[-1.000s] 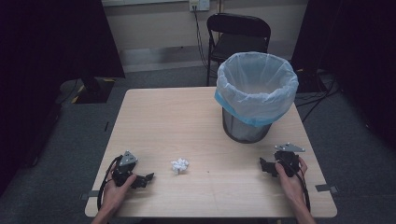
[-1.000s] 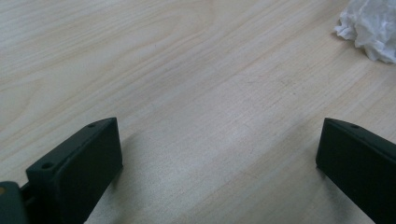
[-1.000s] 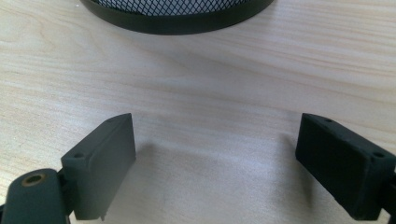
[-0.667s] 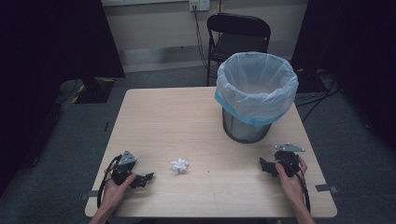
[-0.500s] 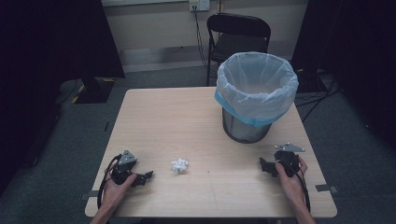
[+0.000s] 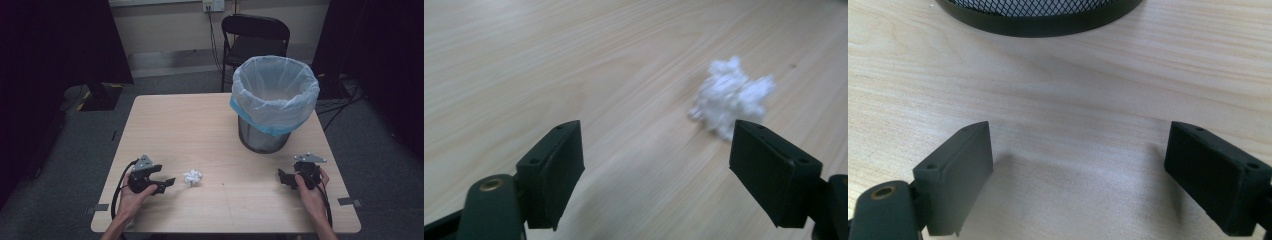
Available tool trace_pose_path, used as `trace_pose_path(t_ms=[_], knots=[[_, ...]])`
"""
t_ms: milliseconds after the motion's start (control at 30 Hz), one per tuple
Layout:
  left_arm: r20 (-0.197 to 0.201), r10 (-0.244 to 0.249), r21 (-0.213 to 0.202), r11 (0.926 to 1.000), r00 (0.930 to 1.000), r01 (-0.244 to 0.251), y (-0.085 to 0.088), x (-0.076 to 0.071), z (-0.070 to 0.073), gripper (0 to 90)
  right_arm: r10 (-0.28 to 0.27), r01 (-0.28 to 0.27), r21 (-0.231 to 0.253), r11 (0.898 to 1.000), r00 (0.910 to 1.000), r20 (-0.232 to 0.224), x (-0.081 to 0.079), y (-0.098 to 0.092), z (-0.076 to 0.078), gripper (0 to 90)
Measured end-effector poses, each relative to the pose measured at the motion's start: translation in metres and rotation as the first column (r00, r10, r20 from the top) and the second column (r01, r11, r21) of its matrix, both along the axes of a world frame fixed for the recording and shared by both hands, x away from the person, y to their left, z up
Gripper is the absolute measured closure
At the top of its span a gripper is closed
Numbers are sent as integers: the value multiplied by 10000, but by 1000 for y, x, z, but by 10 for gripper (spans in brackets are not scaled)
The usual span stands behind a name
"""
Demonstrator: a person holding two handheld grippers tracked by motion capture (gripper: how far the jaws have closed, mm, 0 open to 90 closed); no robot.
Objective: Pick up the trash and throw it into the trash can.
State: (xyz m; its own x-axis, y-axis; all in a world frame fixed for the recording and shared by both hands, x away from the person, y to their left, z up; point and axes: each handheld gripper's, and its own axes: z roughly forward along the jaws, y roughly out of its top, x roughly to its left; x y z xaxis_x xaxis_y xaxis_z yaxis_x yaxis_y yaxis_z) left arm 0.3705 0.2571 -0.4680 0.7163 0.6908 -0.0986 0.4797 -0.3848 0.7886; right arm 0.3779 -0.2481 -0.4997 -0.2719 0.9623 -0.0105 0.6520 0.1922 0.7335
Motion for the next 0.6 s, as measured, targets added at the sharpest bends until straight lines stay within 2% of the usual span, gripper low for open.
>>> trace_pose_path(t_ms=[33,100,133,200,233,267,300,333,367,400,500,600], knots=[[-36,-298,-428,9986,9995,296,-8,4,1,236,7,-7,-6,10000,10000,5,0,0,0,112],[-58,-455,-483,9978,9989,452,-12,6,2,240,7,-7,-7,10000,10000,5,0,0,0,112],[-35,-695,-517,9963,9976,692,-22,10,4,239,17,-17,-19,10000,10000,6,0,0,0,112],[6,-721,-656,9953,9974,719,-27,12,4,237,12,-12,-14,10000,10000,6,0,0,0,112],[-166,-837,-1148,9901,9964,813,-32,15,1,240,14,-14,-17,10000,10000,5,0,0,0,112],[-295,-1049,-1159,9881,9941,1008,-35,15,-2,241,15,-15,-18,10000,10000,5,0,0,0,112],[-295,-1049,-1159,9881,9941,1008,-35,15,-2,242,15,-15,-18,10000,10000,5,0,0,0,112],[-397,-1316,-829,9883,9905,1280,-41,14,-5,249,13,-13,-15,10000,10000,5,0,0,0,112],[-397,-1316,-829,9883,9905,1280,-41,14,-5,254,13,-13,-15,10000,10000,5,0,0,0,112],[-540,-1471,-920,9856,9876,1417,-43,14,-6,270,15,-15,-16,10000,10000,5,0,0,0,112],[-559,-1496,-804,9862,9872,1449,-44,15,-8,295,15,-15,-16,10000,10000,5,0,0,0,112],[-775,-1467,-864,9864,9861,1400,-44,18,-13,310,14,-14,-16,10000,10000,6,0,0,0,112]])
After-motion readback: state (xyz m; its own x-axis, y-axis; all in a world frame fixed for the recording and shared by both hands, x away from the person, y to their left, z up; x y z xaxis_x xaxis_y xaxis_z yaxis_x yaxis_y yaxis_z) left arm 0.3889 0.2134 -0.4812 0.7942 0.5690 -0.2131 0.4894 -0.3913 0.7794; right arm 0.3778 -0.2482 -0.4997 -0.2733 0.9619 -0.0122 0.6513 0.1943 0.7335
